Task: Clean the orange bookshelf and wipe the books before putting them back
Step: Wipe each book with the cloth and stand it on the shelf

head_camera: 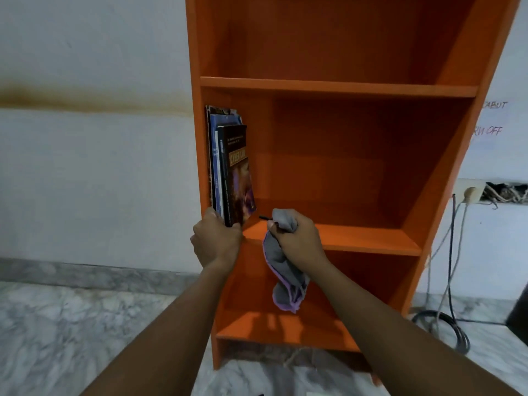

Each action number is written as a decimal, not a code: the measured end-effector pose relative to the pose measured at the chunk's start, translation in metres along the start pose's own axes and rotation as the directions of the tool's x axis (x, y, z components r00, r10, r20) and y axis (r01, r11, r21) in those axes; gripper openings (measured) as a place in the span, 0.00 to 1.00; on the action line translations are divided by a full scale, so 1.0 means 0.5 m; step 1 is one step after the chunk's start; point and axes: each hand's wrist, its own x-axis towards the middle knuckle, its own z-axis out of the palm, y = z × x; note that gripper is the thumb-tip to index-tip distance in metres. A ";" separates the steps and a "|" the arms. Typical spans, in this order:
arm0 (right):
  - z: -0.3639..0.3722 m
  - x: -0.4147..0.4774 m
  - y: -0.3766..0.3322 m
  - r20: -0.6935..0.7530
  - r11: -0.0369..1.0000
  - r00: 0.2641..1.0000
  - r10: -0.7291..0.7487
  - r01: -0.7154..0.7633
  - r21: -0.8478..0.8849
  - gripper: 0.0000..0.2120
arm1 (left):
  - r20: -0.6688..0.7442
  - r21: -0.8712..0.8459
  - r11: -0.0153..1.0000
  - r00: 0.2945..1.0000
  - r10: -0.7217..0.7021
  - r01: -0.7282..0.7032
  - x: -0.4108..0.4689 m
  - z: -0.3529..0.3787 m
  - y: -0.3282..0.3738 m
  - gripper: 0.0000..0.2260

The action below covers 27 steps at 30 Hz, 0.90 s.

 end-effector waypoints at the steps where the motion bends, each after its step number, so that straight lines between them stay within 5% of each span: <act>1: -0.011 -0.019 -0.003 -0.002 1.000 1.000 0.011 -0.011 0.015 0.10 | 0.007 0.015 1.000 1.000 0.000 0.000 -0.022 -0.007 -0.001 0.09; 5: -0.050 -0.119 0.014 -0.009 0.990 0.994 0.108 -0.107 0.089 0.11 | 0.152 0.077 0.997 0.988 -0.011 -0.001 -0.138 -0.020 -0.011 0.05; 9: -0.085 -0.273 0.112 0.027 0.951 0.953 0.301 -0.302 0.067 0.10 | 0.436 0.125 0.992 0.898 -0.054 -0.001 -0.313 -0.004 -0.061 0.05; 13: -0.103 -0.410 0.254 -0.003 0.855 0.857 0.515 -0.514 -0.067 0.17 | 0.728 0.231 0.973 0.667 -0.156 -0.025 -0.488 0.028 -0.134 0.05; 16: -0.100 -0.496 0.322 -0.119 0.671 0.668 0.734 -0.741 -0.022 0.08 | 0.827 0.318 0.947 0.478 -0.297 0.040 -0.599 0.052 -0.193 0.03; 19: -0.104 -0.553 0.370 -0.155 0.573 0.572 0.805 -0.818 -0.042 0.18 | 0.867 0.428 0.901 0.250 -0.430 0.065 -0.687 0.076 -0.255 0.14; 22: -0.115 -0.600 0.391 -0.192 0.544 0.574 0.796 -0.817 -0.190 0.25 | 0.843 0.515 0.854 0.139 -0.520 0.074 -0.748 0.087 -0.293 0.25; 27: -0.108 -0.724 0.485 0.060 0.445 0.602 0.796 -0.514 -0.734 0.39 | 0.816 0.469 0.758 0.108 -0.569 0.453 -0.811 0.117 -0.333 0.33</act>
